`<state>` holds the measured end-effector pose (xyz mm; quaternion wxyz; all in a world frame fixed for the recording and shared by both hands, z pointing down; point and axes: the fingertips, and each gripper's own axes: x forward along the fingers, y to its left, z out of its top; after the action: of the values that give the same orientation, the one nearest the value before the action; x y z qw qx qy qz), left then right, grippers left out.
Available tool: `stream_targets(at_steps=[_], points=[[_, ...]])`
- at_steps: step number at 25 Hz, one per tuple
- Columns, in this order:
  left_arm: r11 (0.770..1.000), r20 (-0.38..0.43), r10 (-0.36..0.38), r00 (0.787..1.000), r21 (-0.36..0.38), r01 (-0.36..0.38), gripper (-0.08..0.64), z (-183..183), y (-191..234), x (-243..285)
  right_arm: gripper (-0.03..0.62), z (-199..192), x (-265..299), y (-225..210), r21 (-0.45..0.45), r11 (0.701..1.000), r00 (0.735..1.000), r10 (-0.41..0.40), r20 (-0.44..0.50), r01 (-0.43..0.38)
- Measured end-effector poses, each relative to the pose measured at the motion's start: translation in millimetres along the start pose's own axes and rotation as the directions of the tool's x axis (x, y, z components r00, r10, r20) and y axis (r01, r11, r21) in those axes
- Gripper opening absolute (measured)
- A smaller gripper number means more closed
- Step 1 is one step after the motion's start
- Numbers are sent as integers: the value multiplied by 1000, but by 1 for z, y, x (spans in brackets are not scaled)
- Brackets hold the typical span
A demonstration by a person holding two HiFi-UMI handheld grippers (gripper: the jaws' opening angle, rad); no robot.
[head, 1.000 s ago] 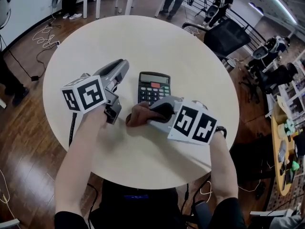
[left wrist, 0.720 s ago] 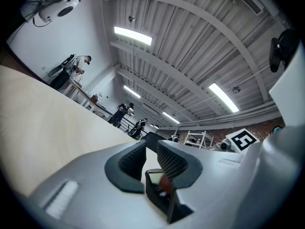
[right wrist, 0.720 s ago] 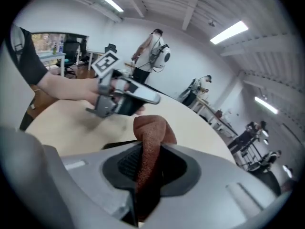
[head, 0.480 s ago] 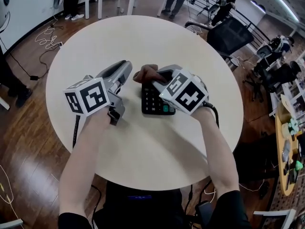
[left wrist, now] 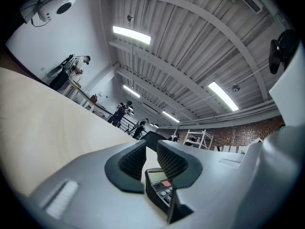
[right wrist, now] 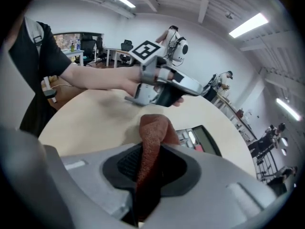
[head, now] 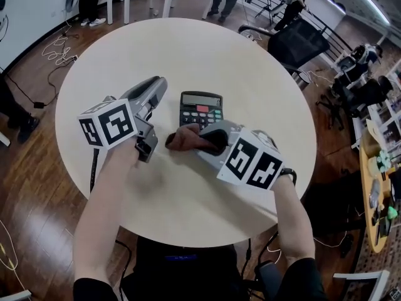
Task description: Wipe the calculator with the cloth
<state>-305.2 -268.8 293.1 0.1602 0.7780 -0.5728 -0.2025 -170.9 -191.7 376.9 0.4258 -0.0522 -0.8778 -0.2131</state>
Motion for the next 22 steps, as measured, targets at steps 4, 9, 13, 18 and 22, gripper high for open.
stream_targets(at_steps=[4, 9, 13, 18, 22], points=[[1000, -4, -1, 1000, 7, 1, 60, 0, -1, 1, 77, -6, -13, 24, -37, 995, 996, 92, 1, -92], [1000, -15, -4, 1000, 17, 4, 60, -1, -1, 2, 77, -6, -30, -79, 82, 967, 968, -245, 48, 240], [1000, -16, -6, 1000, 16, 6, 60, -1, -1, 3, 77, -18, -15, -135, 108, 930, 936, -353, 4, 351], [1000, -18, -9, 1000, 15, 9, 60, -2, -2, 4, 77, -26, 6, -113, 65, 966, 968, -248, -30, 249], [1000, -22, -14, 1000, 24, 14, 60, 0, -2, 5, 77, -25, -3, -81, 11, 982, 982, -187, -40, 188]])
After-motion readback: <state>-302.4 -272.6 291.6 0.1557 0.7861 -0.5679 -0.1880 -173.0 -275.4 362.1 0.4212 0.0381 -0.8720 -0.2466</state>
